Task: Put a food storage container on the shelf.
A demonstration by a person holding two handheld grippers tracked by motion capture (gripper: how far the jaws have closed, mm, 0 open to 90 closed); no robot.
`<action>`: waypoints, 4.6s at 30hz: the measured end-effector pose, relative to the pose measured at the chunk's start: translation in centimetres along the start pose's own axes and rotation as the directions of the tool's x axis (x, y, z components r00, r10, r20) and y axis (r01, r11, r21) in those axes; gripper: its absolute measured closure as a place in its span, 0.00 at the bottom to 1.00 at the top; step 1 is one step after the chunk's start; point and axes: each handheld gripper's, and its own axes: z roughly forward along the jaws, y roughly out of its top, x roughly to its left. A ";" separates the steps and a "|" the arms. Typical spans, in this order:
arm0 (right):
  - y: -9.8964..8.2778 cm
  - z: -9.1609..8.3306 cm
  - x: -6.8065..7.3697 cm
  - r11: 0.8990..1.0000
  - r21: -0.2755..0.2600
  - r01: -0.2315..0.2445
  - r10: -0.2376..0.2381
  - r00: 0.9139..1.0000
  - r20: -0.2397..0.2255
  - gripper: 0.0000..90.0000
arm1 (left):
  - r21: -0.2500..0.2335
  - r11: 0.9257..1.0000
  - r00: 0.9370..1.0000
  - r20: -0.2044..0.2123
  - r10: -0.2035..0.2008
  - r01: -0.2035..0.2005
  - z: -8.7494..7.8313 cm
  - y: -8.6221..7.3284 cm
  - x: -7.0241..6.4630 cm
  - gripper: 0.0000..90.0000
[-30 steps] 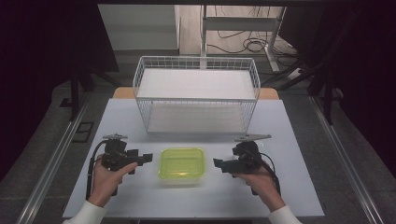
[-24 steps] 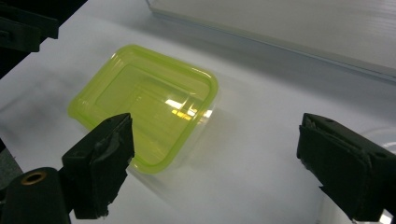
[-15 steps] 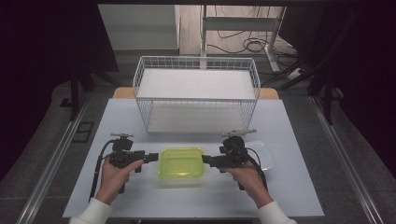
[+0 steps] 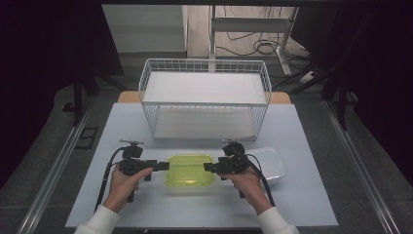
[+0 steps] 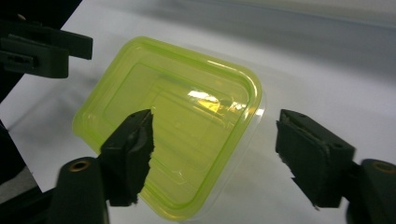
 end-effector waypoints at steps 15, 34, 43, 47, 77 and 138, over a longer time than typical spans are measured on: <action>-0.6 1.1 -1.3 0.996 0.049 -0.072 0.072 0.997 0.004 0.54 | 0.030 0.999 0.998 0.039 -0.040 0.038 1.2 -0.2 0.9 0.43; -0.8 1.8 -1.5 0.991 0.094 -0.098 0.102 0.994 -0.042 0.68 | 0.092 0.992 0.987 0.127 -0.098 0.087 2.8 -0.5 1.5 0.69; -0.9 1.7 -1.6 0.983 0.091 -0.162 0.170 0.982 -0.084 0.80 | 0.063 0.993 0.988 0.113 -0.108 0.102 2.3 -0.4 1.3 0.86; -0.9 1.5 -1.6 0.978 0.086 -0.191 0.199 0.976 -0.089 0.83 | 0.052 0.995 0.990 0.108 -0.086 0.081 2.2 -0.5 1.2 0.87; 0.0 -2.1 0.1 0.996 -0.061 -0.059 0.051 0.991 -0.123 0.87 | -0.088 0.993 0.993 0.083 0.088 -0.081 -1.4 0.1 -2.2 0.87; 10.8 -14.3 0.3 0.919 -0.380 0.106 -0.144 0.987 -0.073 0.86 | -0.267 0.930 0.952 0.104 0.288 -0.252 -6.7 14.1 -10.8 0.88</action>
